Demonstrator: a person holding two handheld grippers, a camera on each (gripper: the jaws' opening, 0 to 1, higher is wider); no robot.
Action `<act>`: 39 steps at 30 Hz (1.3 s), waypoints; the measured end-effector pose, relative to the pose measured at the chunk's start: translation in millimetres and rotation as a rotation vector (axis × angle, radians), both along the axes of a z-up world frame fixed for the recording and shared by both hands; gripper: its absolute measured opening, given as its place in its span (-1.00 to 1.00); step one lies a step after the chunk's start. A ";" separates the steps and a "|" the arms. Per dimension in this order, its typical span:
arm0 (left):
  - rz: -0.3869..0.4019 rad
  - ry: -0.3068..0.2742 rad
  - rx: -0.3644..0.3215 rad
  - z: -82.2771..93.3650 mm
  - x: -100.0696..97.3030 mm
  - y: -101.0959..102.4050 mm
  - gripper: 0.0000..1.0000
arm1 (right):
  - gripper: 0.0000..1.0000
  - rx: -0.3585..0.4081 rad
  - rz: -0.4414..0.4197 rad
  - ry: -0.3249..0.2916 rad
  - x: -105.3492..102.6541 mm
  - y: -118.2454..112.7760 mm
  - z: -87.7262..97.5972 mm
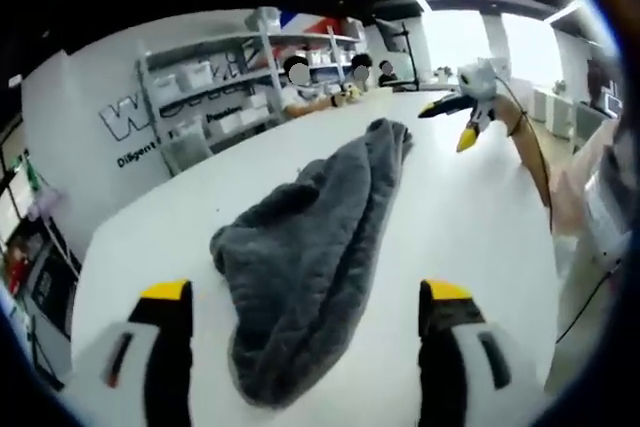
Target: Fold the towel on the table until its edges align and the towel forms a compact rectangular stack.
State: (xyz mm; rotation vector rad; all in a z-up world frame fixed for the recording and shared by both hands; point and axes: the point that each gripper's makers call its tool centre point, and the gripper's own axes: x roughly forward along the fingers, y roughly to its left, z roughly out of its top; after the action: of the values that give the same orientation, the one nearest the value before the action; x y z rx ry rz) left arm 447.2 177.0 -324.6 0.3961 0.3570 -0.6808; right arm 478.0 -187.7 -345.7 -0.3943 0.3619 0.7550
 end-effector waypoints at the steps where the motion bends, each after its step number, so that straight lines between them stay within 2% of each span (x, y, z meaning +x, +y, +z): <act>1: -0.001 0.000 0.001 0.0 -0.4 -0.7 0.99 | 0.97 -0.001 0.000 0.001 0.1 0.0 -0.3; 5: 0.013 -0.012 -0.011 5.8 -1.2 -0.1 0.99 | 0.97 -0.003 -0.002 0.006 0.9 -0.6 -1.8; 7: 0.035 -0.060 -0.115 24.0 3.0 -1.4 0.99 | 0.97 -0.004 -0.005 0.009 2.0 -1.1 -2.8; 11: 0.034 -0.099 -0.312 51.7 0.1 -1.1 0.99 | 0.96 -0.008 -0.011 0.016 3.0 -1.7 -5.3; 13: 0.028 -0.098 -0.361 56.7 -1.2 -0.6 0.99 | 0.96 -0.009 -0.014 0.020 3.3 -2.0 -6.9; 21: 0.025 -0.078 -0.279 44.2 1.5 -6.8 0.99 | 0.96 -0.015 -0.032 0.038 7.0 -6.4 -11.5; 29: 0.005 -0.082 -0.283 44.4 -2.4 -12.7 0.99 | 0.94 0.005 -0.056 0.032 10.7 -12.2 -9.2; 37: 0.003 -0.091 -0.280 46.9 -4.3 -9.3 0.99 | 0.86 0.025 -0.138 0.025 20.1 -37.1 -4.5; 39: 0.009 -0.092 -0.258 45.2 -4.5 -9.5 0.99 | 0.86 0.036 -0.154 0.023 23.4 -41.4 -3.1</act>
State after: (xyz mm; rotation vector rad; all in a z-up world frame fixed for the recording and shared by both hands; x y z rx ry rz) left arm 442.6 167.5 -279.4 0.1794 0.1799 -0.6874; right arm 501.4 -229.1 -348.8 -0.3202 0.3951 0.6156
